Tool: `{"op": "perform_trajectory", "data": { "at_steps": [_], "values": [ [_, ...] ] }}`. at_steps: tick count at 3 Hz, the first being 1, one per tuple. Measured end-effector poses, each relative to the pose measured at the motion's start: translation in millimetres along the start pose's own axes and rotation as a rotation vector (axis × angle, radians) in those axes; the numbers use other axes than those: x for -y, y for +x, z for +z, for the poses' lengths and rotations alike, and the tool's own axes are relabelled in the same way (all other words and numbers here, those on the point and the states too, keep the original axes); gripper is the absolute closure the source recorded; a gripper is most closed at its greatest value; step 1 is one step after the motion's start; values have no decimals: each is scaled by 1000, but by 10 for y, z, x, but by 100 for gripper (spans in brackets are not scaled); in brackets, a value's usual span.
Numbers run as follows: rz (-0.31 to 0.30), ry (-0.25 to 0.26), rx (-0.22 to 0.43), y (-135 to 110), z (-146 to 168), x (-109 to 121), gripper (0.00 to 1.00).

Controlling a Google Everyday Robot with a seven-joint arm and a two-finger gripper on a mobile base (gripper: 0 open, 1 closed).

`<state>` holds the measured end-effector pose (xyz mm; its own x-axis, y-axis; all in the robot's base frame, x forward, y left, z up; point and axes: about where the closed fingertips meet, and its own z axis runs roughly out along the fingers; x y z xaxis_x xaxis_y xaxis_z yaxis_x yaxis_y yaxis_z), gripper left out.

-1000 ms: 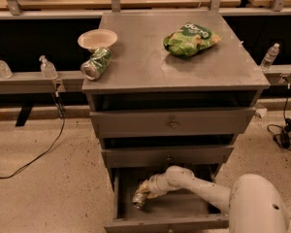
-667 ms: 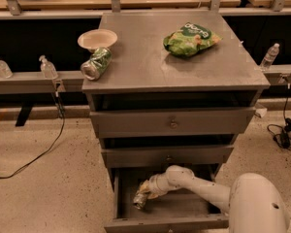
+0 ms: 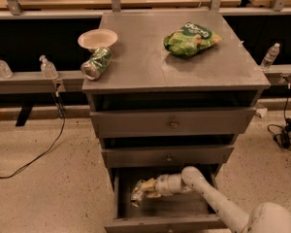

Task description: Pick 7up can from bottom drawer and place on counter

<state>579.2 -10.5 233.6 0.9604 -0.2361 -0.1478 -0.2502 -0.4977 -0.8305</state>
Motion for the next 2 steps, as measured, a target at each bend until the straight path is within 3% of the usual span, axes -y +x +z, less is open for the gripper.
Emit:
{"op": "perform_trajectory", "data": {
  "at_steps": [1,2],
  "values": [
    [-75,110,47,-195,-171,119,100],
    [-197,136,80,-427,-420,280,100]
  ]
}}
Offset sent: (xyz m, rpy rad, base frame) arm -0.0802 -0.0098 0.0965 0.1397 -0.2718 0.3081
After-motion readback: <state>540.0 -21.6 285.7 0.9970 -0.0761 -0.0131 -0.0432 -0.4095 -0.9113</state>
